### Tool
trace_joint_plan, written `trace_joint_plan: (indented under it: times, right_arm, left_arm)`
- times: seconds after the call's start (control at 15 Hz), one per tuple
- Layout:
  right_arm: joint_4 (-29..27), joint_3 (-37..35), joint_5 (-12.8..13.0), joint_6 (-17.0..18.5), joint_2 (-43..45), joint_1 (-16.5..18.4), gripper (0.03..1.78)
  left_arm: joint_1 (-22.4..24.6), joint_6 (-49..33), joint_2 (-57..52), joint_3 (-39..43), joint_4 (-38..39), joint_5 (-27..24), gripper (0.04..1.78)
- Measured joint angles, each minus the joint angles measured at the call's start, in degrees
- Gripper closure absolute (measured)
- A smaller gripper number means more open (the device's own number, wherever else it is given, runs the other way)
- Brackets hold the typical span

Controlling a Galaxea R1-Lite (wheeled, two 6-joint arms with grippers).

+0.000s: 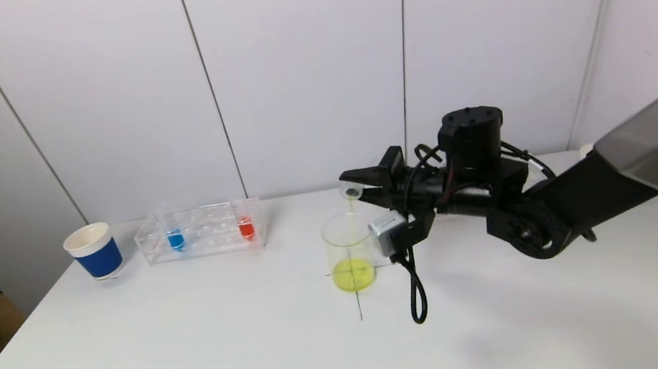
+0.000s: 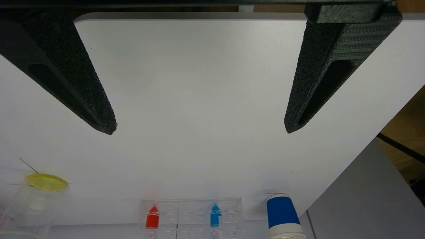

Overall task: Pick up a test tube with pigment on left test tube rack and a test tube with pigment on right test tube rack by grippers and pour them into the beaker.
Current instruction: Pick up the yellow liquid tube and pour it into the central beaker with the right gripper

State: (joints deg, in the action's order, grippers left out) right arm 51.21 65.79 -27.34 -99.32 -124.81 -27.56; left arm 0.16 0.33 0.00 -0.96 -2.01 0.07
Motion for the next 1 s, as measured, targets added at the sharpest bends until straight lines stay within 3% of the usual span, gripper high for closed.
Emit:
trace_joint_plan:
  times: [1.0]
  right_arm:
    - [-4.28,1.44,3.64,-9.20,0.68,-0.96,1.35]
  left_arm:
    - [0.00,0.00,0.00,0.00,0.01,0.00,0.06]
